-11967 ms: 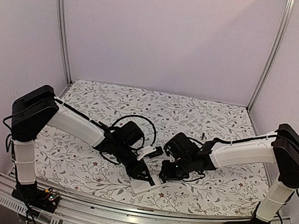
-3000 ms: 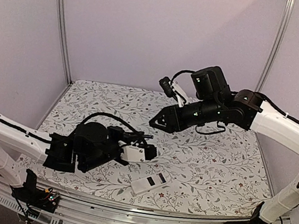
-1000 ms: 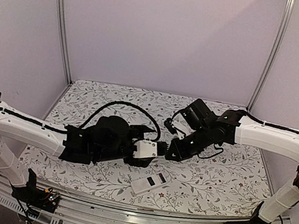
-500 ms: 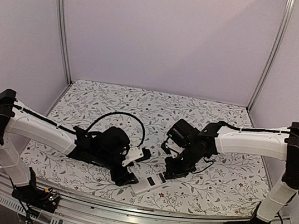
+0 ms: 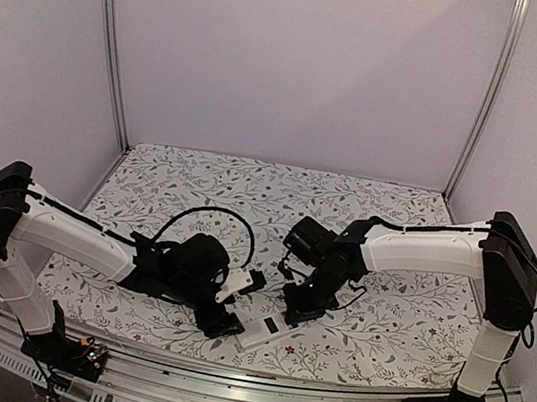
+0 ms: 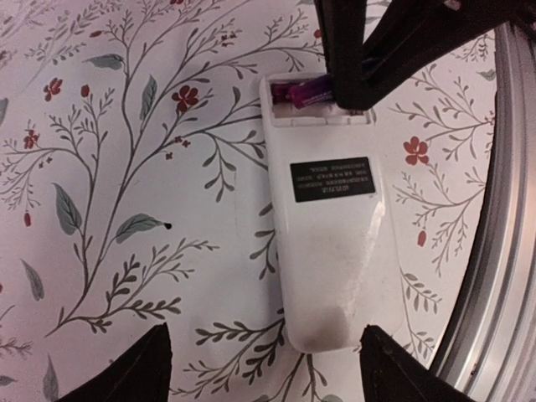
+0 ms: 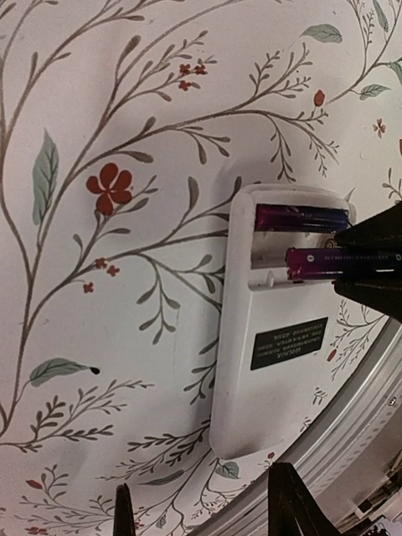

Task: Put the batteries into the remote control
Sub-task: Adjust the remote control without the battery cover at the center of the board.

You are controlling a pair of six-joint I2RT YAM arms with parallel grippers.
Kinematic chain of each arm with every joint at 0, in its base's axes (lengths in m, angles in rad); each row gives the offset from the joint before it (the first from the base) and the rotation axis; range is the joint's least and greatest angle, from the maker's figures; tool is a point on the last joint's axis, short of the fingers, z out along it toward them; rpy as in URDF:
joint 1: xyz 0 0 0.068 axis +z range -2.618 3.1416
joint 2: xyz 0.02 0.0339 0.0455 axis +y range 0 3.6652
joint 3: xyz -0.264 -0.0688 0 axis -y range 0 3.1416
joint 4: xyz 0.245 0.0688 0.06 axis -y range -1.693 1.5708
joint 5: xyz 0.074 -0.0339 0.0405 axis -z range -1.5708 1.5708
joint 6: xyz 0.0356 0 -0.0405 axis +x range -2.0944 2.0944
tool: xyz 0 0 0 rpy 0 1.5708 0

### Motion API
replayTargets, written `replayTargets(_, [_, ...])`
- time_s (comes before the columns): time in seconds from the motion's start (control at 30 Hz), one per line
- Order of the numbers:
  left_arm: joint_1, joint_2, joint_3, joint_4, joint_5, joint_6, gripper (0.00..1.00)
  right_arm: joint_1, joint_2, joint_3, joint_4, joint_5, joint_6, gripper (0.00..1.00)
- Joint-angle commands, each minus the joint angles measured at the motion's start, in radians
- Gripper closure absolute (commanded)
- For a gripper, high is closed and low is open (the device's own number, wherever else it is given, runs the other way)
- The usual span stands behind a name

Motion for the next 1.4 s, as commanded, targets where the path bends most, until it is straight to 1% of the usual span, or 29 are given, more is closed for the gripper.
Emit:
replayTargets(0.0, [0.015,-0.025,-0.013,0.015,-0.018,-0.003,0.23,0.007,0.036,0.038,-0.042,0.02,0.005,1.0])
replayTargets(0.43, [0.018,-0.025,-0.007,0.008,-0.024,0.004,0.23,0.007,0.069,0.071,-0.07,0.047,0.009,1.0])
replayTargets(0.57, [0.018,-0.027,-0.008,0.015,0.006,0.007,0.22,0.006,0.049,0.081,-0.071,0.074,0.009,1.0])
replayTargets(0.6, [0.017,-0.024,-0.006,0.018,0.019,0.006,0.19,0.002,0.031,0.081,-0.071,0.085,0.008,1.0])
replayTargets(0.63, [0.011,-0.021,0.0,0.021,0.029,0.01,0.13,-0.004,0.016,0.081,-0.069,0.088,0.006,1.0])
replayTargets(0.67, [0.0,-0.012,0.009,0.022,0.028,0.021,0.04,-0.011,0.004,0.079,-0.067,0.088,0.005,1.0])
replayTargets(0.7, [-0.015,0.002,0.024,0.021,0.02,0.032,0.01,-0.02,-0.017,0.076,-0.065,0.09,0.003,1.0])
replayTargets(0.77, [-0.057,0.037,0.059,0.016,-0.002,0.067,0.0,-0.037,-0.043,0.066,-0.061,0.097,-0.007,1.0])
replayTargets(0.83, [-0.07,0.071,0.087,0.015,-0.014,0.076,0.0,-0.053,-0.075,0.05,-0.057,0.108,-0.018,1.0])
replayTargets(0.97, [-0.07,0.146,0.136,0.007,-0.018,0.101,0.0,-0.096,-0.14,-0.017,-0.019,0.121,-0.049,1.0])
replayTargets(1.1, [-0.07,0.211,0.179,0.005,0.006,0.133,0.0,-0.166,-0.209,-0.095,0.038,0.11,-0.085,1.0])
replayTargets(1.27, [-0.08,0.287,0.235,0.0,0.034,0.152,0.0,-0.245,-0.258,-0.162,0.092,0.091,-0.142,1.0])
replayTargets(1.37, [-0.085,0.324,0.258,-0.011,-0.012,0.158,0.0,-0.272,-0.264,-0.179,0.117,0.072,-0.176,1.0])
